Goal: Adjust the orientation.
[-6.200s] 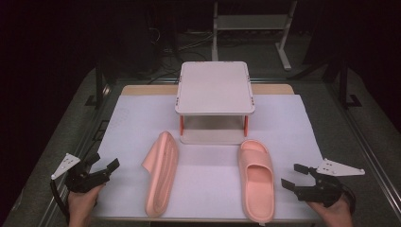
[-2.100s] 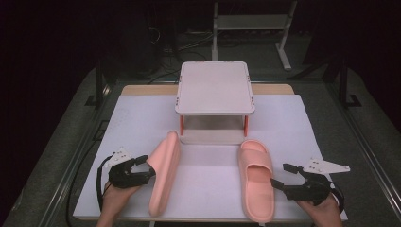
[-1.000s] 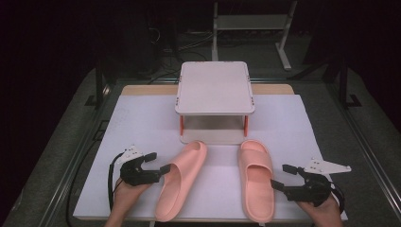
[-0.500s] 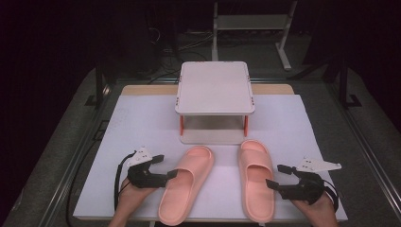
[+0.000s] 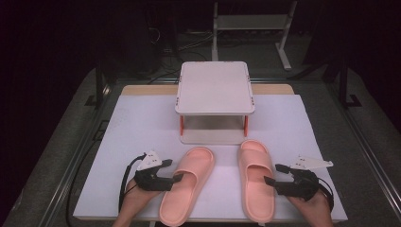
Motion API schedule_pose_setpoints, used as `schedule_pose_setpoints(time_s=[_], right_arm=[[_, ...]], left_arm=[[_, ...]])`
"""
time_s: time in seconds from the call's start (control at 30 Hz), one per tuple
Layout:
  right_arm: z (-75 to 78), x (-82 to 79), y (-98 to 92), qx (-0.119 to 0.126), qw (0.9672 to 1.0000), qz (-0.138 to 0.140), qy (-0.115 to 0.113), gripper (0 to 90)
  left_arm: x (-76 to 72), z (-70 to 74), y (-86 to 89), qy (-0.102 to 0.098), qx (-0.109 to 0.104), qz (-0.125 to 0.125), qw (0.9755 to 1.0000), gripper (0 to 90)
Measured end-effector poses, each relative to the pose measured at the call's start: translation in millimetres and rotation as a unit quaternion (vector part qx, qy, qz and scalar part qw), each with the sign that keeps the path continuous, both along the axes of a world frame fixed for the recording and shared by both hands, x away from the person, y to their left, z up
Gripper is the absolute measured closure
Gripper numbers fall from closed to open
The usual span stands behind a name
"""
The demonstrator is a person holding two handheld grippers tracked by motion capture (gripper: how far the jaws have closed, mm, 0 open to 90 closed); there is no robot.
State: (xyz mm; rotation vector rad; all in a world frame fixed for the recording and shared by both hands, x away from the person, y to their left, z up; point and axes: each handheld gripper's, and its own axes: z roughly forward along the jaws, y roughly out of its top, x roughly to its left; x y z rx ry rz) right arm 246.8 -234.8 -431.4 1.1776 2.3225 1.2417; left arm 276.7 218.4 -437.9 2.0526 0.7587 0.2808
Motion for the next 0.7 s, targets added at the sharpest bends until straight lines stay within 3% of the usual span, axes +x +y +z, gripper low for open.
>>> schedule_pose_setpoints(time_s=[0.23, 0.53, 0.7], right_arm=[[-1.2, 5.8, 6.0, -0.014, 0.9999, 0.000, 0.000, 39.6], [-2.6, 11.4, 9.6, -0.037, 0.9991, -0.018, -0.012, 47.3], [-3.6, 12.9, 9.2, -0.036, 0.9990, -0.020, -0.014, 48.6]], left_arm=[[0.9, -2.1, -2.1, -0.002, 0.025, 0.011, 0.9996, 38.2], [4.6, -1.4, -12.3, -0.003, 0.034, 0.004, 0.9994, 46.8], [6.2, -1.9, -14.7, -0.002, 0.032, 0.009, 0.9994, 49.5]])
